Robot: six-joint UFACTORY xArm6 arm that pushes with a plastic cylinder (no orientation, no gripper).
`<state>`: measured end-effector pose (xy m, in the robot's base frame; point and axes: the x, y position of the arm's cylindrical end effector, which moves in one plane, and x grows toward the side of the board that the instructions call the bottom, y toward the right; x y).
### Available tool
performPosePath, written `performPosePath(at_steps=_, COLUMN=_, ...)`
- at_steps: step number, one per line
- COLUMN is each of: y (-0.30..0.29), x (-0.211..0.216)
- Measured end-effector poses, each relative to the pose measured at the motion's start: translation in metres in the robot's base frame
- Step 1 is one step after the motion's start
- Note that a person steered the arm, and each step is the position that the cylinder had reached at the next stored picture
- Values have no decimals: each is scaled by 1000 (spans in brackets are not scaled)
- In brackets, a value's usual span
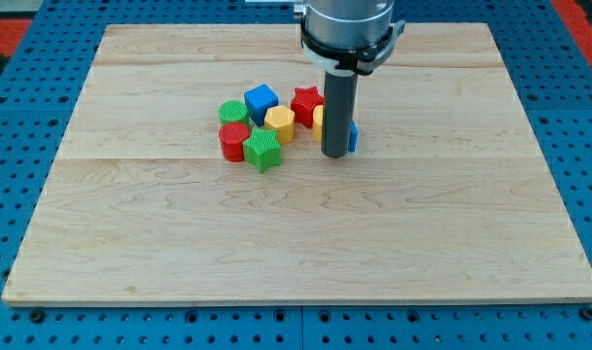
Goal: Move the blue triangle below the yellow heart
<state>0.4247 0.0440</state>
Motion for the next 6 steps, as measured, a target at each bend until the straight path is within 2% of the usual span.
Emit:
performPosePath(at_steps=2, y=49, x=3)
performPosePath(at_steps=3, y=81, x=-22)
performPosePath(at_steps=4, y=77, x=-70)
performPosePath(at_steps=5, y=47, x=-54)
performPosePath(at_steps=6, y=40, x=-21)
